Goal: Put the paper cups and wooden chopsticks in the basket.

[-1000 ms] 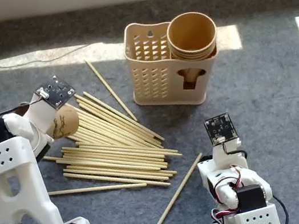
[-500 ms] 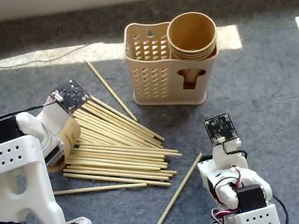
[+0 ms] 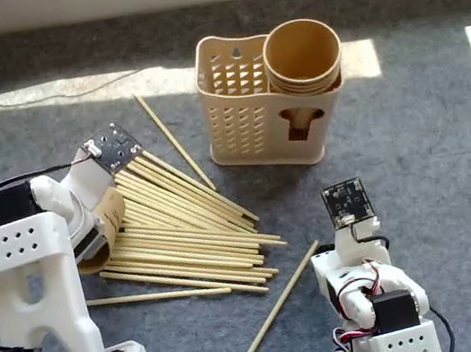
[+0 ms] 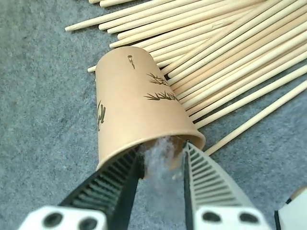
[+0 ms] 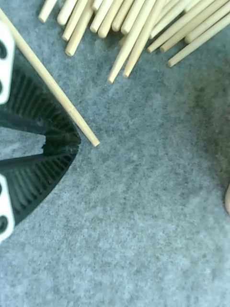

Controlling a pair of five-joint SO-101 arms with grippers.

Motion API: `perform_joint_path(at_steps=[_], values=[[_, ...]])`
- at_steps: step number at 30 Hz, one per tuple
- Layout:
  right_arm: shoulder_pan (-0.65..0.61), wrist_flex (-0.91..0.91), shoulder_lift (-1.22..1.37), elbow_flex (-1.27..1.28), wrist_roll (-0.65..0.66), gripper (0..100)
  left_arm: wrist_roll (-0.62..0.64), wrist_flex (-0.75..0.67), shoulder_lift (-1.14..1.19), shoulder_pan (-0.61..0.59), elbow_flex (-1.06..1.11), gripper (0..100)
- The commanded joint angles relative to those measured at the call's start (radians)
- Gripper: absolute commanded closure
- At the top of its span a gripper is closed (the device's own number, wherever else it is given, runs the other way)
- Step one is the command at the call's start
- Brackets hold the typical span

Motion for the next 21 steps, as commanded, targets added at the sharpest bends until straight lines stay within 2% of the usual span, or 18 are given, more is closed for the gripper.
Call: perform_joint_path(at_steps=[1,8,15,21], values=[[0.01,0.01,-0.005,0.097,0.0,99.3,0.015,-0.038,-0.03,0.019,-0.01,86],[0.01,0.01,-0.005,0.097,0.0,99.3,0.095,-0.066,-0.024,0.021,-0.008,87],[0.01,0.01,-0.005,0.097,0.0,99.3,0.098,-0.146,-0.031,0.021,0.082,99],[0.01,0.01,-0.005,0.097,0.0,99.3,0.098,-0.15,-0.033,0.019,0.097,99]])
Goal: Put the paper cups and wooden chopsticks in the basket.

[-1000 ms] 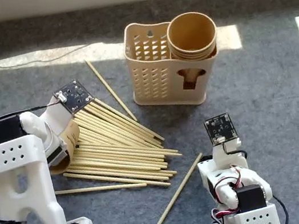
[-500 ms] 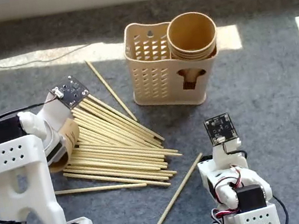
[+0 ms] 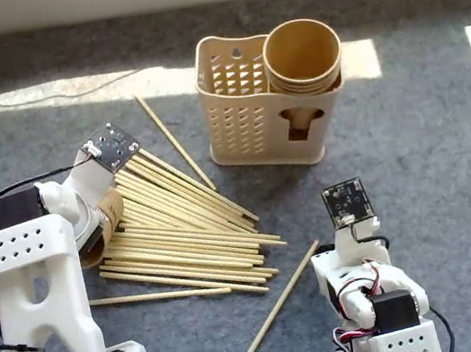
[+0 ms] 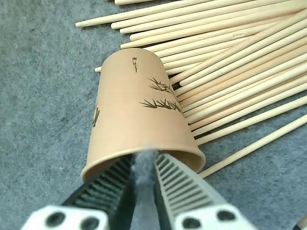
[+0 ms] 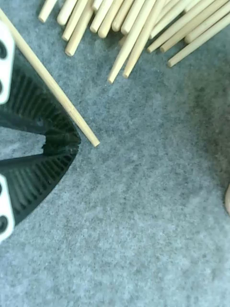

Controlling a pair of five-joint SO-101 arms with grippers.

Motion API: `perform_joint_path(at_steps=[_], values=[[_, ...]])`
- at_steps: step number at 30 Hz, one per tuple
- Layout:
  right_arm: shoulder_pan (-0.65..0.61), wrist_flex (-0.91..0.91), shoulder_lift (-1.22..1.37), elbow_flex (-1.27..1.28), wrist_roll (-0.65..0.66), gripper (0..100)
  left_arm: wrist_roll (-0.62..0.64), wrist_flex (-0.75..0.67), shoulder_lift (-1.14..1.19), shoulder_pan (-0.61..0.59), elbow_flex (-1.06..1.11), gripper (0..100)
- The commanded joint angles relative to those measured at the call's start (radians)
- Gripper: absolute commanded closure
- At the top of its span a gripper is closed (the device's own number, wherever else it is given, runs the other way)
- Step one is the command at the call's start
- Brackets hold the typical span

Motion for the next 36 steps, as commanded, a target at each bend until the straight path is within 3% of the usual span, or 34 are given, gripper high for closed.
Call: perform_joint_path(at_steps=[1,7,21,28,36], values=[[0.01,0.01,-0.005,0.097,0.0,99.3,0.008,-0.012,-0.033,0.019,-0.01,99],[0.01,0.01,-0.005,0.097,0.0,99.3,0.011,-0.009,-0.035,0.018,-0.045,99],[0.01,0.01,-0.005,0.097,0.0,99.3,0.221,0.192,-0.033,0.053,-0.369,99],[0.01,0.01,-0.005,0.097,0.0,99.3,0.236,0.265,-0.033,0.084,-0.43,99],[0.01,0.01,-0.005,0.097,0.0,99.3,0.25,0.35,-0.035,-0.145,-0.42,96]])
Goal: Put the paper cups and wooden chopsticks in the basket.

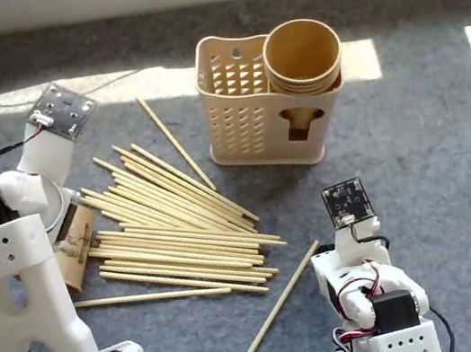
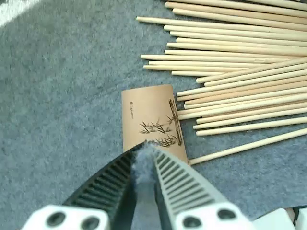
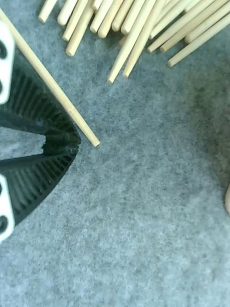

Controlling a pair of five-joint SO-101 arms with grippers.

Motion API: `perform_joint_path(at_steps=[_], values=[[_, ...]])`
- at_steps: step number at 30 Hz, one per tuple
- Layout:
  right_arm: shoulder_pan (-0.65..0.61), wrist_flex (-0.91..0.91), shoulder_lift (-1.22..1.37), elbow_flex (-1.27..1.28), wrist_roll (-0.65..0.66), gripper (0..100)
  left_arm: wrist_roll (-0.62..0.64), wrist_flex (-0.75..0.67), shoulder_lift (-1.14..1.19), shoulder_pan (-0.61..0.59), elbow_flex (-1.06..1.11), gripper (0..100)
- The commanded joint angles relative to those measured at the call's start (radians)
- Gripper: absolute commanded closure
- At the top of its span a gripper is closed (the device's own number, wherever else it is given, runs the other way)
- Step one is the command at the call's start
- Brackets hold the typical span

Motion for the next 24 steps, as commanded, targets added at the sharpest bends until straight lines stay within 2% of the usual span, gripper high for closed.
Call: perform_joint_path(at_steps=[1,6,9,12,24], values=[[0.01,0.01,-0.005,0.097,0.0,99.3,0.057,0.055,-0.035,-0.111,-0.033,93],[0.01,0.01,-0.005,0.097,0.0,99.3,0.198,0.054,-0.035,-0.306,-0.004,77],[0.01,0.01,-0.005,0.097,0.0,99.3,0.216,0.054,-0.035,-0.41,0.039,77],[0.01,0.01,-0.005,0.097,0.0,99.3,0.216,0.02,-0.035,-0.46,0.113,77],[0.01,0.01,-0.005,0.097,0.0,99.3,0.218,-0.569,-0.033,-0.544,0.516,76]])
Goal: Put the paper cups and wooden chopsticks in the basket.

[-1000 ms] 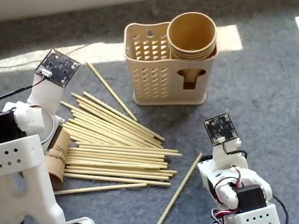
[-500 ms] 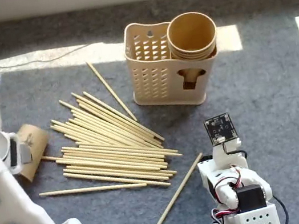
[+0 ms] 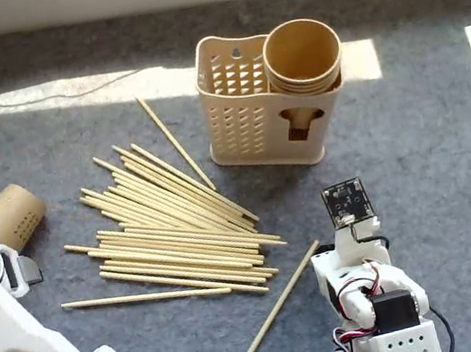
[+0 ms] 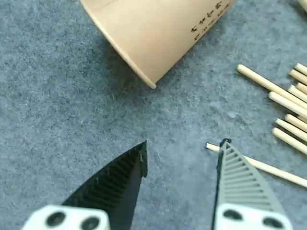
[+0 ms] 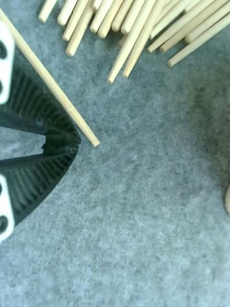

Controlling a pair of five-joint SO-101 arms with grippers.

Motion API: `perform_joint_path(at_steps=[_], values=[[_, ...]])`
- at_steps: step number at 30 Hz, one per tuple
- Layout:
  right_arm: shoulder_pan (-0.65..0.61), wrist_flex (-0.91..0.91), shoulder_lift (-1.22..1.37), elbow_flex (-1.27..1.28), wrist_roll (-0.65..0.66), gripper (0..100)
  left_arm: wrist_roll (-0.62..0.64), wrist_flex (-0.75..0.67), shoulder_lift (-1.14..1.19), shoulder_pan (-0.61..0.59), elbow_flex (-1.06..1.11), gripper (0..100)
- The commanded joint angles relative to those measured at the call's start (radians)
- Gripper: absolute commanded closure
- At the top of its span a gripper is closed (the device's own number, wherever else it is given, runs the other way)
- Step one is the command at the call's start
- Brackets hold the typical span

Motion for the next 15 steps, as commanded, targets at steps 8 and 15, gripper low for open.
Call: perform_joint_path(at_steps=[8,15], values=[[0.01,0.01,-0.005,0.097,0.0,99.3,0.005,-0.377,-0.024,-0.025,0.148,76],[0.01,0.01,-0.005,0.097,0.0,99.3,0.0,-0.592,-0.024,0.045,0.3,76]])
